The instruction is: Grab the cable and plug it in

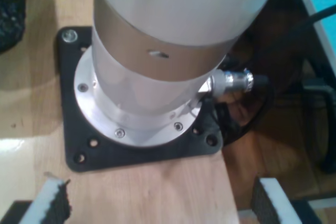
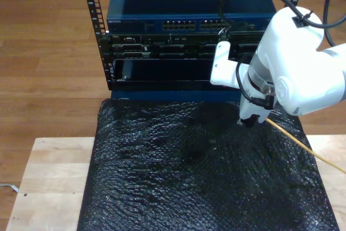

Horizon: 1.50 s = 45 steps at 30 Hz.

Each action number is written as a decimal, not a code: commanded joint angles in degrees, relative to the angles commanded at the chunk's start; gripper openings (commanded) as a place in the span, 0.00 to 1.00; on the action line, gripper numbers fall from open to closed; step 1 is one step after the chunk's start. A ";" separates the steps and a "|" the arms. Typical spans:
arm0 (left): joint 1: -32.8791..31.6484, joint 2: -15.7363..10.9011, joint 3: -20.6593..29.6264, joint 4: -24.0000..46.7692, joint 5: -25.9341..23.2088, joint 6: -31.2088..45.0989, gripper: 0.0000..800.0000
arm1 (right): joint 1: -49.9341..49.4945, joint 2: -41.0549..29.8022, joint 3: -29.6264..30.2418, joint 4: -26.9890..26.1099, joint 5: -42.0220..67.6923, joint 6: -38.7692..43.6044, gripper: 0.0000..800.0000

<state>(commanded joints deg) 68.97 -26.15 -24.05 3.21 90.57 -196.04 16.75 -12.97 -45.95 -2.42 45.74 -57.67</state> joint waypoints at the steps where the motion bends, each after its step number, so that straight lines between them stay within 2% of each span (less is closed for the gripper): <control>1: 0.00 -0.35 0.18 0.00 -0.44 0.09 1.00 | 0.00 0.00 0.09 0.00 0.00 0.09 0.00; 5: 0.18 -1.67 0.62 0.00 -0.70 0.97 1.00 | 0.00 0.00 0.18 0.00 0.00 0.09 0.00; 8: 1.67 -2.81 3.87 1.32 -1.76 2.11 1.00 | 0.00 0.00 0.09 0.00 0.00 0.09 0.00; 11: 3.78 -2.81 5.45 2.99 -5.63 2.55 1.00 | 0.00 0.09 0.18 0.00 0.00 0.09 0.00; 18: 5.80 -2.81 6.33 2.99 -7.56 7.21 1.00 | 0.00 0.09 0.18 0.00 0.00 0.00 0.00; 24: 8.35 -3.16 11.25 2.90 -16.00 10.55 1.00 | 0.00 0.26 0.35 -0.09 0.00 0.00 0.00; 30: 10.20 -2.99 14.68 3.08 -22.24 10.81 1.00 | 0.00 0.44 0.18 -0.18 -0.26 -0.09 0.00; 35: 10.29 -2.29 17.23 2.90 -27.08 10.81 1.00 | 0.00 0.35 0.44 -0.26 -4.57 -0.53 0.00; 41: 10.37 -2.29 17.23 2.90 -27.43 10.90 1.00 | 0.18 0.44 0.44 -5.89 -7.74 -0.62 0.00; 45: 10.37 -1.85 17.05 2.99 -27.16 10.90 1.00 | 0.62 0.44 3.16 -7.56 -14.59 -0.44 0.00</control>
<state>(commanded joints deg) 79.34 -28.00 -7.00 6.20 63.41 -185.14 17.36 -12.53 -42.78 -9.98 31.14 -58.11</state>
